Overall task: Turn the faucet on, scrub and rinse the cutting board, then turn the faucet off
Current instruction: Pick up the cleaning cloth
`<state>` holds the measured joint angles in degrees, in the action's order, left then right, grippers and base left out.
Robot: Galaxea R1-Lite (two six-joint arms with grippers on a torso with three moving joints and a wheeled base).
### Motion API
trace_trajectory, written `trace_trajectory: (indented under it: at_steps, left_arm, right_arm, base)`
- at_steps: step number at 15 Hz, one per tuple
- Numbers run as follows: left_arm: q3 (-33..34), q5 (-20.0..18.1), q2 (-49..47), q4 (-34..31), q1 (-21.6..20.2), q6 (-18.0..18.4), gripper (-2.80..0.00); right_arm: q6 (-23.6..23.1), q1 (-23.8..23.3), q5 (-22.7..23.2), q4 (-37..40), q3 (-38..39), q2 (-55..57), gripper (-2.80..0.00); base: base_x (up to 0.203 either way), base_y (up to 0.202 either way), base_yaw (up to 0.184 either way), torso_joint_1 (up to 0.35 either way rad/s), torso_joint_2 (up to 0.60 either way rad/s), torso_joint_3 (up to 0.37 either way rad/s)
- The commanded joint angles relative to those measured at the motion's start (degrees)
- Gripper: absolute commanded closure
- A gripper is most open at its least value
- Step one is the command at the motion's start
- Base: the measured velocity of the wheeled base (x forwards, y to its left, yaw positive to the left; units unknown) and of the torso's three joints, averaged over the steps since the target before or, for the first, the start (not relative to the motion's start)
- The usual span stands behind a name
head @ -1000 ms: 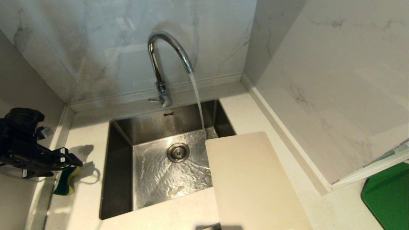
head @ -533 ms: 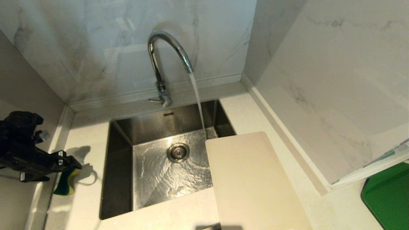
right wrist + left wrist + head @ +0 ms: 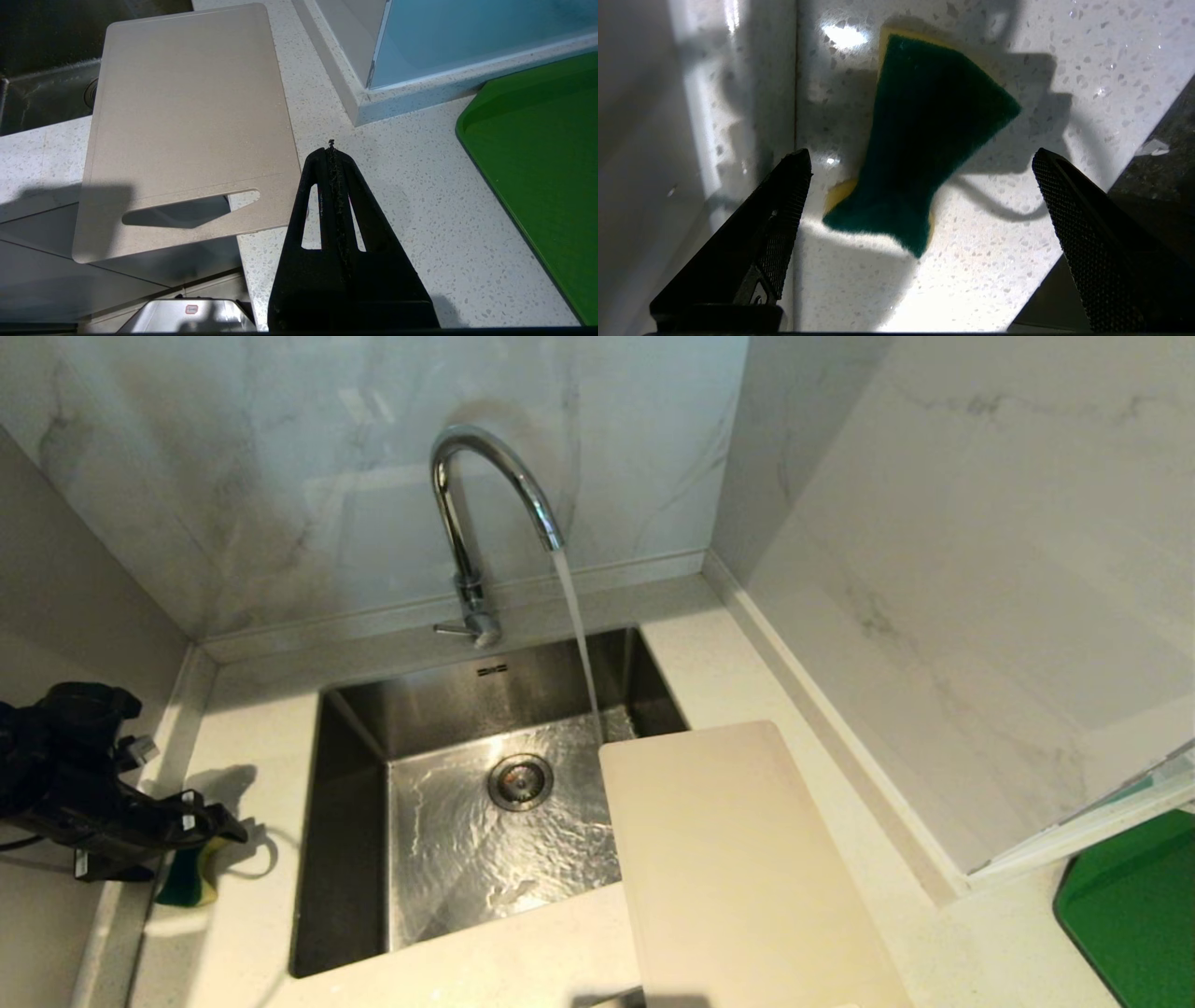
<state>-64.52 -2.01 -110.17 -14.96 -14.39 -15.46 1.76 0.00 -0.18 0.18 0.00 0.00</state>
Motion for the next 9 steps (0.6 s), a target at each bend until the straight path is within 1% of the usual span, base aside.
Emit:
trace_trajectory:
  at_steps: [1,4,9]
  left_arm:
    - [0.01,0.06,-1.98,0.18,-0.64,-0.1,-2.8]
    - [-0.07,0.17,-2.42,0.36,-1.86,-0.03,-2.8]
    - [0.1,0.17,-3.64,3.71,-2.66,-0.1,-2.8]
  right_arm:
    - [-0.07,0.0,0.0,-0.01,0.09,0.0,0.0]
    - [0.0,0.0,0.0,-0.01,0.09,0.0,0.0]
    - [0.0,0.0,0.0,-0.01,0.09,0.0,0.0]
  base:
    - [0.0,0.0,0.0,0.0,0.0,0.0]
    - [0.0,0.0,0.0,0.0,0.0,0.0]
    - [0.0,0.0,0.0,0.0,0.0,0.0]
